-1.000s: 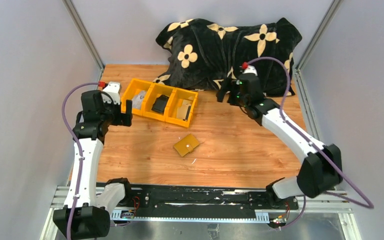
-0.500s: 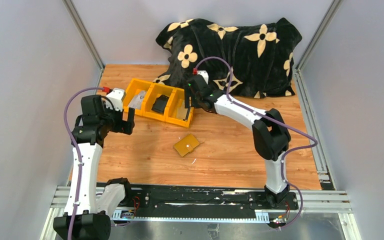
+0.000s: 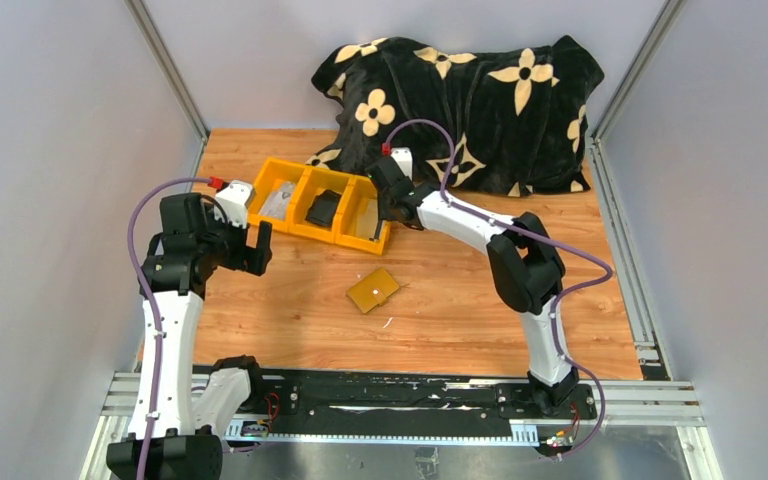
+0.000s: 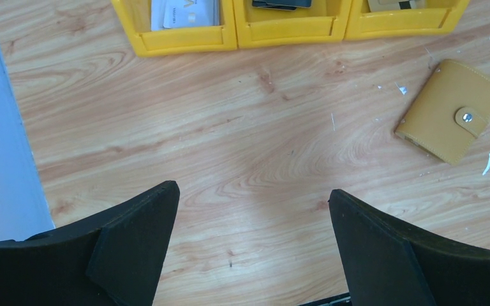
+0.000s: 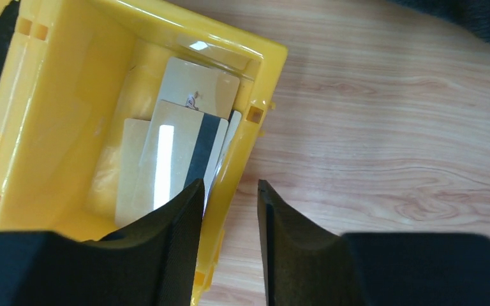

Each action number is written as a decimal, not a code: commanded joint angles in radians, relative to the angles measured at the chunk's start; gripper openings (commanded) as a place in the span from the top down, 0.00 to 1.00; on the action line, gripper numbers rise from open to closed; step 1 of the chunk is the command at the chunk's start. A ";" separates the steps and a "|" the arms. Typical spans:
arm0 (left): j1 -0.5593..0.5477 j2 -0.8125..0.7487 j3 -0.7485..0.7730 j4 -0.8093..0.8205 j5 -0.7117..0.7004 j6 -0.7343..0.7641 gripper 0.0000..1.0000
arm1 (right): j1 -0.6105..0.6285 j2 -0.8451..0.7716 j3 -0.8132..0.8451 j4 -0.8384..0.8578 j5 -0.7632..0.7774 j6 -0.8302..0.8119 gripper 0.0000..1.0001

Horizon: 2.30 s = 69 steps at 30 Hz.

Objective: Take the credit cards out of the card holder
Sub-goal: Move the storage box to the center of the board, then open the card holder at the center of the board.

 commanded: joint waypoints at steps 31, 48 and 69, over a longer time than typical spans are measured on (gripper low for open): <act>0.007 0.018 0.088 -0.097 0.120 0.071 0.00 | -0.331 -0.557 -0.630 0.220 0.124 -0.151 0.68; 0.007 0.041 0.132 -0.117 0.135 0.075 0.00 | 0.071 -0.641 -0.603 0.154 -0.126 -0.100 0.16; 0.007 0.019 0.138 -0.145 0.173 0.074 0.00 | 0.210 -0.188 -0.437 0.153 -0.241 -0.060 0.09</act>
